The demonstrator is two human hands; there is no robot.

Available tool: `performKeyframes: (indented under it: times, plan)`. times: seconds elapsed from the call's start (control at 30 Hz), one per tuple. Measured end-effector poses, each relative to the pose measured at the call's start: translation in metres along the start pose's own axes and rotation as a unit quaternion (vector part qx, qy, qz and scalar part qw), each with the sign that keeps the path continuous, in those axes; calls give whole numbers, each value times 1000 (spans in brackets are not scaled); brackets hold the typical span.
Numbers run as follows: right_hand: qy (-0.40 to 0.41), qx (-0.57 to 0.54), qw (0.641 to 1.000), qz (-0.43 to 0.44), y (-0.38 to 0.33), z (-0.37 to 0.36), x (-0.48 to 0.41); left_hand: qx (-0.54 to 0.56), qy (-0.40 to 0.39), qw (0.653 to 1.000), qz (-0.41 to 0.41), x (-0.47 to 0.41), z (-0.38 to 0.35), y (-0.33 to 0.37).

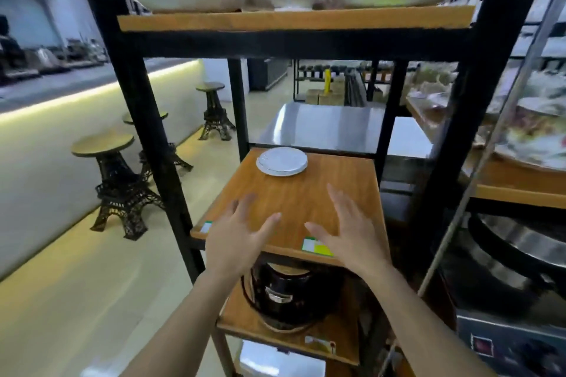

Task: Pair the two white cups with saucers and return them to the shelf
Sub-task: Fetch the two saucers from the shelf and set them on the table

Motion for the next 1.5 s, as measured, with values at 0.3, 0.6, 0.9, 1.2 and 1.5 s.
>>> performKeyframes:
  times: [0.3, 0.6, 0.9, 1.2, 1.5]
  plan:
    - [15, -12, 998, -59, -4, -26, -107, 60, -50, 995, 67, -116, -45, -42]
    - [4, -355, 896, -266, 12, -56, -205, 540, -174, 759, 319, -236, -93, -87]
    - [22, -502, 813, -294, 18, -67, -244, 538, -213, 753, 313, -277, -124, -86]
    - [50, -407, 852, -326, 29, -86, -255, 350, -239, 864, 272, -279, -128, -93]
    - [50, -350, 897, -264, 8, -71, -210, 330, -254, 877, 241, -247, -114, -81]
Point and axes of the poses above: each hand's wrist, its own x-axis away from the middle knuckle, its own z-axis out of the back of the hand, y = z × x, the point moved 4 cm from there along -x, towards the middle knuckle, and after that the axes turned 3 degrees about -x, right-handed, at the moved point
